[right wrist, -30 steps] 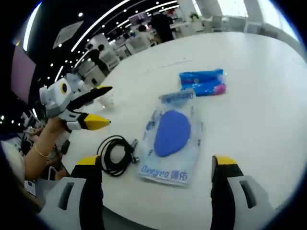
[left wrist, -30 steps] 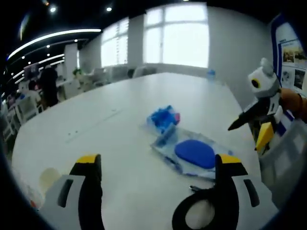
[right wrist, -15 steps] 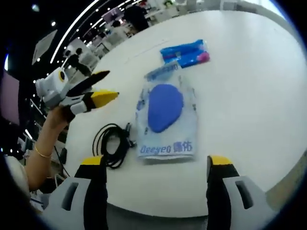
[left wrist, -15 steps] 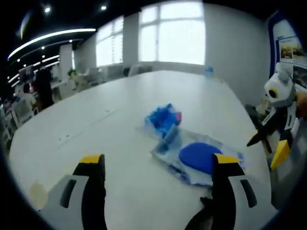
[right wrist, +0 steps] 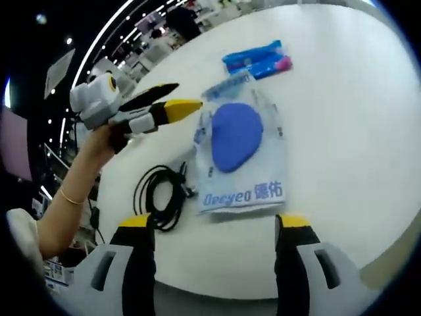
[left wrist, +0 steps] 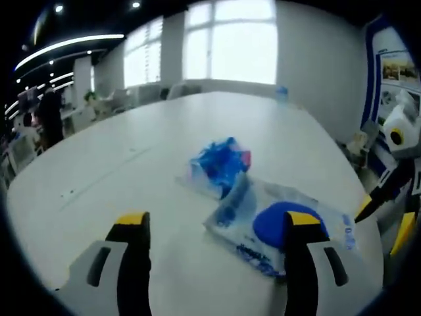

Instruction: Arrange the tabletop items into an orderly group along one side of the table until the central work area is clear of visible clutter.

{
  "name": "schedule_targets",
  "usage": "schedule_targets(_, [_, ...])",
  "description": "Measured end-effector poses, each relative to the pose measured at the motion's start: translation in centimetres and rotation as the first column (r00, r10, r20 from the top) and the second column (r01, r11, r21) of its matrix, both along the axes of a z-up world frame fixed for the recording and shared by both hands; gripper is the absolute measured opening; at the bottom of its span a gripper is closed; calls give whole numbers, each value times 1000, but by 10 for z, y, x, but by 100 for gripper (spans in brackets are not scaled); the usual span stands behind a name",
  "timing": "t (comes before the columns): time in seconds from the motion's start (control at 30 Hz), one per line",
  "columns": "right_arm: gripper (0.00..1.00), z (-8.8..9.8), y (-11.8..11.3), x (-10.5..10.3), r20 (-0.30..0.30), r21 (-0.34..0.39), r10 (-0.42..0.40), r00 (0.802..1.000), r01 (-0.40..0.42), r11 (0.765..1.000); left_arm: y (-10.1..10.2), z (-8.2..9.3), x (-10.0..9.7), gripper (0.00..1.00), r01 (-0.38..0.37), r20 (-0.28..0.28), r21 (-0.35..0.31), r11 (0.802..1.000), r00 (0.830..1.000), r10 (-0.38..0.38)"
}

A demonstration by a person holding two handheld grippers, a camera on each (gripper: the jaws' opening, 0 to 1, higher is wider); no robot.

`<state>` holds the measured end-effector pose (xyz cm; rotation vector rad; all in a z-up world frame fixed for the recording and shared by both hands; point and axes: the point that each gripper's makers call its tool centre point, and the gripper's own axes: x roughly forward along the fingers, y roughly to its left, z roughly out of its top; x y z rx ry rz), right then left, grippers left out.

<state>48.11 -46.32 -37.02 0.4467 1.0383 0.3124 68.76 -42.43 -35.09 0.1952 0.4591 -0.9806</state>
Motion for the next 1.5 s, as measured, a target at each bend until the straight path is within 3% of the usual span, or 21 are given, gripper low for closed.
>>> schedule_targets(0.27, [60, -4, 0, 11, -41, 45, -100, 994, 102, 994, -12, -4, 15, 68, 11, 17, -55, 998, 1000, -10])
schedule_targets(0.4, [55, -8, 4, 14, -72, 62, -146, 987, 150, 987, -12, -11, 17, 61, 27, 4, -33, 999, 1000, -27])
schedule_targets(0.53, [51, -10, 12, 16, -93, 82, -169, 981, 176, 981, -12, -23, 12, 47, 55, -39, -13, 998, 998, -56])
schedule_targets(0.67, [44, -13, 10, 15, -112, 92, -200, 973, 211, 973, -12, -32, 8, 43, 89, -39, 34, 995, 995, -88])
schedule_targets(0.8, [37, -16, 5, 13, -131, 100, -237, 962, 251, 963, -16, -33, 8, 41, 101, -40, 29, 994, 994, -100])
schedule_targets(0.97, [26, -24, -2, 10, -166, 97, -297, 940, 315, 944, -21, -37, 3, 26, 147, -28, 51, 988, 989, -146])
schedule_targets(1.1, [20, -27, 1, 7, -168, 91, -282, 945, 300, 950, -21, -36, 4, 22, 153, -10, 66, 986, 988, -152])
schedule_targets(1.23, [15, -28, 0, 5, -163, 88, -288, 944, 305, 948, -18, -36, 4, 9, 140, -29, 57, 989, 990, -139])
schedule_targets(1.5, [1, -26, 3, 2, -137, 105, -271, 953, 286, 952, -18, -33, -2, 1, 141, -26, 95, 986, 990, -139])
